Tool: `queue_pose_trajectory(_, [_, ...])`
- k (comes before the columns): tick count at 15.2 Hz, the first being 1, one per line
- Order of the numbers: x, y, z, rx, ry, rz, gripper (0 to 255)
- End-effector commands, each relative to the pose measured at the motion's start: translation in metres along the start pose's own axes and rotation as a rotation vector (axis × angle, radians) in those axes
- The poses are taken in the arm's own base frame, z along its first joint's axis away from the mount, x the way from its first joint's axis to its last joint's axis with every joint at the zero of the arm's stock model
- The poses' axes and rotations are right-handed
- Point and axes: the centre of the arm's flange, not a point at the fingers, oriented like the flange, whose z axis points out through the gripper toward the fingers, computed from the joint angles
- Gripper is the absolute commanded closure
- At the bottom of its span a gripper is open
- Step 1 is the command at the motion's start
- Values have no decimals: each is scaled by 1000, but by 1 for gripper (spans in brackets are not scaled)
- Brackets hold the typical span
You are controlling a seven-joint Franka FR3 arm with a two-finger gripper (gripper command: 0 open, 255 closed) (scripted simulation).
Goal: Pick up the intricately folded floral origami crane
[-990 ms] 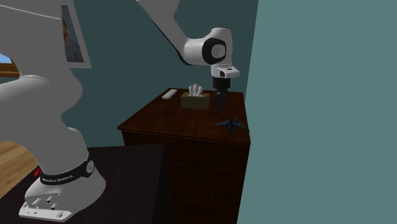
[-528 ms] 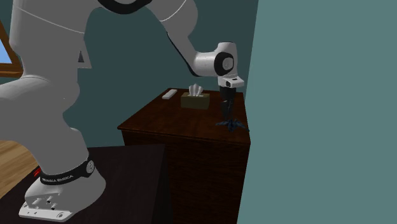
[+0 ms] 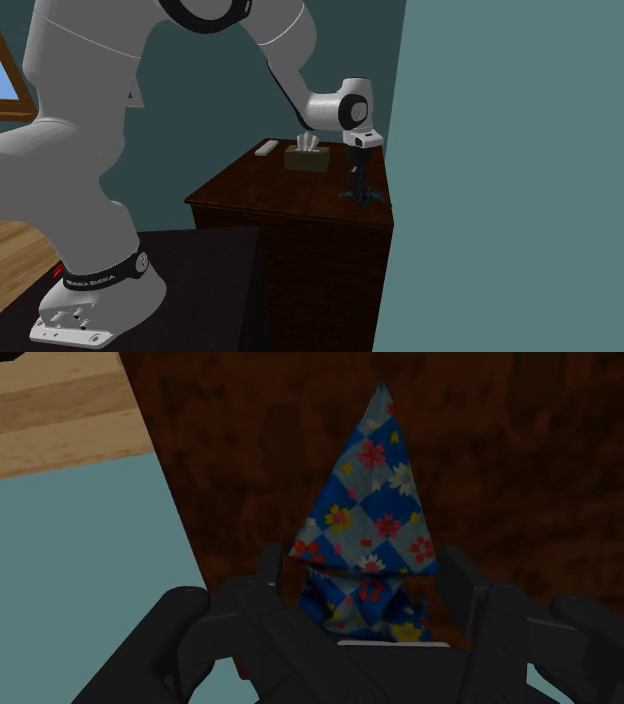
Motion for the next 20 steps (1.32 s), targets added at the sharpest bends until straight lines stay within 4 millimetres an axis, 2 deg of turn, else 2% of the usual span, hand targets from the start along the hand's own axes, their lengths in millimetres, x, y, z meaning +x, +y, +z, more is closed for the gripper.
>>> queue_pose_trajectory(1, [0, 0, 1, -1, 0, 0, 255])
queue_pose_trajectory(9, [0, 0, 1, -1, 0, 0, 255])
queue_pose_trajectory(20, [7, 2, -56, -1, 0, 0, 255])
